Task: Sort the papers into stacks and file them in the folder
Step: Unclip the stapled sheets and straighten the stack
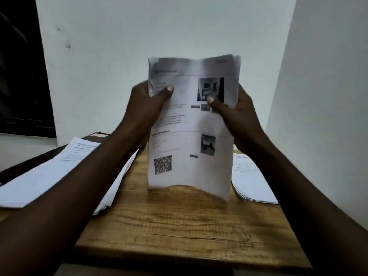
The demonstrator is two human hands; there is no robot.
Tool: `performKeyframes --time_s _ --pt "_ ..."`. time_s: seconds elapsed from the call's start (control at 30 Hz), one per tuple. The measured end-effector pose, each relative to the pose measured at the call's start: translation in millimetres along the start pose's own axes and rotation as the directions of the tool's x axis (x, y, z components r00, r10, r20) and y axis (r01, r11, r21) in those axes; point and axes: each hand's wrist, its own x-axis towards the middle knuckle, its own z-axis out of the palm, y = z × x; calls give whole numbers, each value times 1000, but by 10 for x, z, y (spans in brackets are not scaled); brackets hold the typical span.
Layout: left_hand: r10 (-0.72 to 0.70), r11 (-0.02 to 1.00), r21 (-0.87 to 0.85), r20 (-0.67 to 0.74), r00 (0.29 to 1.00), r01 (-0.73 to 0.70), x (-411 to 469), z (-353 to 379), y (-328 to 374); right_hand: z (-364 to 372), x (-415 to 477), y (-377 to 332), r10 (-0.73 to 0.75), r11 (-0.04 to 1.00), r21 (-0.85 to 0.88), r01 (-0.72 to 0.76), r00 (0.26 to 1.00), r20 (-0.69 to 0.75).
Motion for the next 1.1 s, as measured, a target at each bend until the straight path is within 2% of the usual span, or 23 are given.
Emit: performKeyframes --time_s 0.1,0.27,0.43,0.6,0.73,0.9,0.97,1.03,1.1 --pt "-147 989 1 37 988 147 -133 -13 -149 -9 -95 86 85 996 3 -85 996 -10" --pt "-121 993 -9 32 992 122 -56 -22 -39 -59 -28 -25 87 993 88 -82 995 -57" --pt "-227 974 13 36 973 227 -165 8 -157 -32 -123 103 173 983 72 -171 985 -22" --pt "-193 981 -30 41 980 194 -99 -9 -74 -118 -73 20 155 980 134 -149 987 -35" --pt "-264 964 -13 71 962 265 -155 4 -167 -130 -160 168 249 962 115 -247 969 0" --pt "-304 952 -19 50 951 305 20 -110 -61 -244 133 27 201 972 113 -203 979 35" --pt "-417 907 -14 129 900 422 53 -179 -43 -321 312 -20 159 984 81 -158 987 -8" --pt "-562 802 -5 335 757 597 18 -246 -94 -413 443 19 110 993 -34 -112 991 -75" --pt "-613 701 -7 506 608 713 -45 -292 -215 -450 478 146 91 984 -149 -101 993 -69"
